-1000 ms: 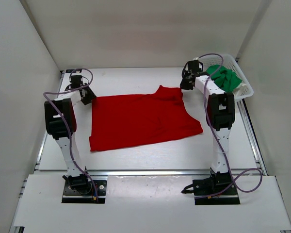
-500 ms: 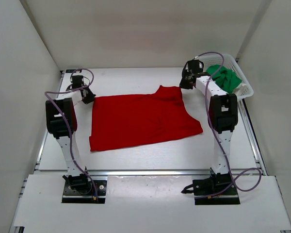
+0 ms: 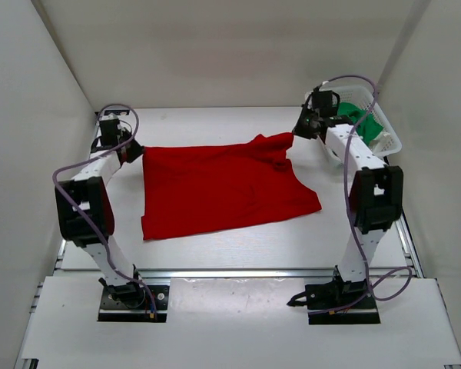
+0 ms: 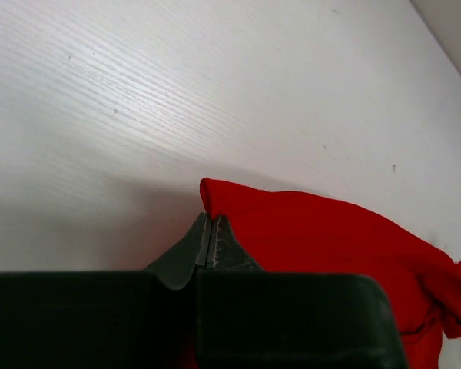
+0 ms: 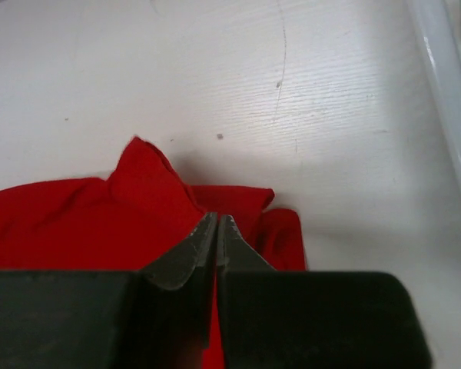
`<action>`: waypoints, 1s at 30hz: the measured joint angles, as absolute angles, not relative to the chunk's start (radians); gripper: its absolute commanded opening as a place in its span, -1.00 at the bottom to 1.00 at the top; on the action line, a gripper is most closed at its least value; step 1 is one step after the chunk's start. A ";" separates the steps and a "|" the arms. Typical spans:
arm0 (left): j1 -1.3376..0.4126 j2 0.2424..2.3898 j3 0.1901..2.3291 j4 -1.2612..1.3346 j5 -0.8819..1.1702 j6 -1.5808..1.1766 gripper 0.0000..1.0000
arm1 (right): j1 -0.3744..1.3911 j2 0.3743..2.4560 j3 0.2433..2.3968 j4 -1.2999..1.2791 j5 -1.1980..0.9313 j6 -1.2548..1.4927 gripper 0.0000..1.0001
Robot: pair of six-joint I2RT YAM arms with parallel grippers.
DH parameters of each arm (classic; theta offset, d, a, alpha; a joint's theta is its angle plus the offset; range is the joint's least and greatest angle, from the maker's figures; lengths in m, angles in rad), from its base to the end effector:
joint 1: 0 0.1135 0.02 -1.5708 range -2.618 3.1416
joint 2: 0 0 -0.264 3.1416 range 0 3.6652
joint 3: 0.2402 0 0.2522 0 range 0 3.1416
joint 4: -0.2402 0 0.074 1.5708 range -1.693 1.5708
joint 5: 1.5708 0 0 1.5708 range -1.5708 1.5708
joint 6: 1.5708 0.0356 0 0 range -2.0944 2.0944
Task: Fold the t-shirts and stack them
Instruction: Fold the other side of the tshirt into a rectangle
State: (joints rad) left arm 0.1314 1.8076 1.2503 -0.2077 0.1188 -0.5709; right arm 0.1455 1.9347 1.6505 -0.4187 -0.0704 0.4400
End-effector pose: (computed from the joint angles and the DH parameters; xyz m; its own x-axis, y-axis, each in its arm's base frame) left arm 0.3975 0.0483 0.2158 -0.5532 -0.6143 -0.5626 -0.4091 0.7887 -0.4589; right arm 0.4444 0.0676 0.2783 -0.6629 0.3323 -0.6709 0.0935 0.9259 0.3661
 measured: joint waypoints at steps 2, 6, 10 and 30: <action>0.141 1.745 1.200 -0.190 0.131 -0.577 -1.00 | 0.138 1.852 1.577 -0.408 -0.073 0.440 -1.00; 0.181 1.633 1.058 -0.172 0.150 -0.592 -1.00 | 0.108 1.684 1.393 -0.377 -0.092 0.444 -1.00; 0.218 1.551 0.944 -0.179 0.159 -0.599 -1.00 | 0.058 1.577 1.231 -0.350 -0.128 0.449 -1.00; 0.233 1.211 0.580 -0.177 0.187 -0.614 -0.73 | 0.054 1.192 0.687 -0.242 -0.127 0.472 -0.99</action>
